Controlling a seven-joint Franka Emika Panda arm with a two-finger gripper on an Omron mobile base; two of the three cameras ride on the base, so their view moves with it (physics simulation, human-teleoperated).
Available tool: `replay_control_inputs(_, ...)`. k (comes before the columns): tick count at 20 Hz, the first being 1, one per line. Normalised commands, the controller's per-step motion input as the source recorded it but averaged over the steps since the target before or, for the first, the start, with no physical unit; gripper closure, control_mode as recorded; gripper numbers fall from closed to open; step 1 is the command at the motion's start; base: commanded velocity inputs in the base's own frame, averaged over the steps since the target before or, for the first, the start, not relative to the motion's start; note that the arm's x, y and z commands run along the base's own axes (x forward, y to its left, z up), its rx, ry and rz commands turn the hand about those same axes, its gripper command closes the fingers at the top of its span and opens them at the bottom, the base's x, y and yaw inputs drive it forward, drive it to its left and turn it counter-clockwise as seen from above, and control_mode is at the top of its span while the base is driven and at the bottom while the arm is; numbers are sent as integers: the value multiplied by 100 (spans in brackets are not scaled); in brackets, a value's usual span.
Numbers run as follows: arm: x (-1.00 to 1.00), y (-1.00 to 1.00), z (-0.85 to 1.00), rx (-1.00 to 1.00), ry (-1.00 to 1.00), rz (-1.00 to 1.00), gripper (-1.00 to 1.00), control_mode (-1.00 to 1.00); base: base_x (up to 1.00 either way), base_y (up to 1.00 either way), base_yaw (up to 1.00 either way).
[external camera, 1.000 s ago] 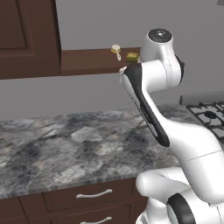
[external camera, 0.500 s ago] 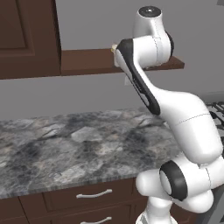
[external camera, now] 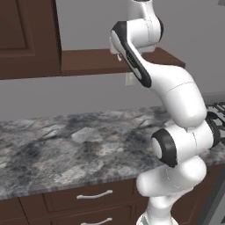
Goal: Locate and retrieve the dish brush and sponge from the cabinet. Place them next to the sink.
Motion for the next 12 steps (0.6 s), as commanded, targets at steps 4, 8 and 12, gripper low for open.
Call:
replay_control_inputs(4,88,0,-2,0,4,9,-100,-100,0,0,0)
replay_control_inputs(8,82,0,-7,0,9,5,-100,-100,0,0,0)
replay_control_inputs(12,58,0,-4,-3,6,0,-100,-100,0,0,0)
